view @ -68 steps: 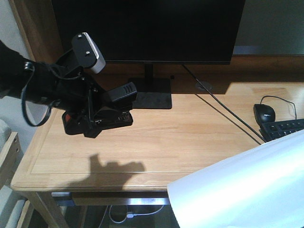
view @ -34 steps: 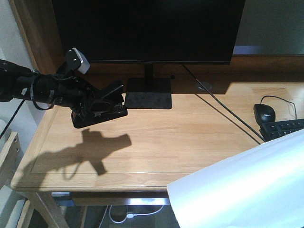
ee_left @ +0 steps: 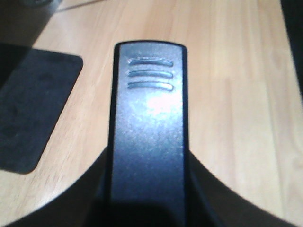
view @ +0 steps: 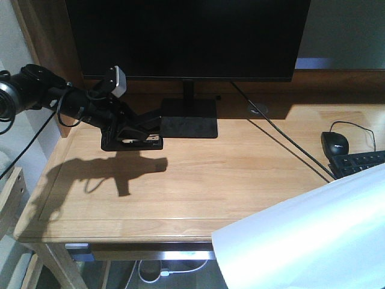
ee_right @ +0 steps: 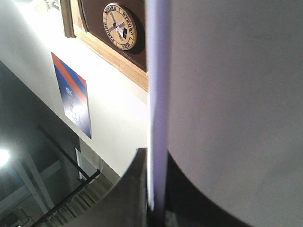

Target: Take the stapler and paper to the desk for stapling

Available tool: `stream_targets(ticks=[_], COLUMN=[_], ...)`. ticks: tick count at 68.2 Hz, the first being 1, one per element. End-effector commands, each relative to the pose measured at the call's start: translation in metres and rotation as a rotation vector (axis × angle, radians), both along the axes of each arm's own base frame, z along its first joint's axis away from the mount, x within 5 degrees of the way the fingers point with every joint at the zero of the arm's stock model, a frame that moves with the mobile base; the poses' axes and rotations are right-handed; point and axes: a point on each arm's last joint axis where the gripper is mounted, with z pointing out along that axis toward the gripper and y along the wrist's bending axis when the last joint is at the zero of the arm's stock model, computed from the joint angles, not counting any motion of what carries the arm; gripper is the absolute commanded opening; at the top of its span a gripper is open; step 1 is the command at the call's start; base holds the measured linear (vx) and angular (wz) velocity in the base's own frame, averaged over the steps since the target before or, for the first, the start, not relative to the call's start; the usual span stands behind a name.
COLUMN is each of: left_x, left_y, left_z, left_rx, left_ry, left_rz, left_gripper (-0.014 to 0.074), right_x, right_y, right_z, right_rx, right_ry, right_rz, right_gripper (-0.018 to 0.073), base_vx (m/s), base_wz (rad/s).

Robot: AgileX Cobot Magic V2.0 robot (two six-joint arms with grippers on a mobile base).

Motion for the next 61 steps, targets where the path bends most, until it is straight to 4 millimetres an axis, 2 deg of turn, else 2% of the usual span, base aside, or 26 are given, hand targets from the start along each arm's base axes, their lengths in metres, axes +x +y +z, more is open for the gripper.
stream_targets(ticks=[1,18,33,53,61], left_x=[0.004,0.015,0.019,0.023,0.022], left_y=[-0.005,-0.004,-0.003,-0.002,-0.001], left_z=[0.040,0.009,-0.007,-0.032,-0.034], left_rx=[-0.079,-0.046,-0.035,0.005,0.012], left_ry=[-0.105,-0.147,-0.137,-0.102,-0.071], left_rz=[0.002,-0.009,0.000,0.009,0.025], left_gripper=[-0.0005,0.0004,0.0023,0.0101,0.0150], right_x=[-0.002,-0.002,-0.002,-0.002,-0.002], right_y=[0.000,0.000,0.000,0.000,0.000], right_z=[0.002,0.002,0.002,0.002,0.002], right_rx=[0.011,0.011,0.011,0.011,0.011], right_ry=[-0.042,-0.042,-0.042,-0.042,-0.041], right_rz=[0.012,0.012,0.012,0.012,0.012], right_gripper=[-0.0003,-0.0003,-0.0003,-0.0003,-0.0003], base_vx=[0.00,0.00,0.00,0.00,0.00], base_wz=[0.00,0.00,0.00,0.00,0.00])
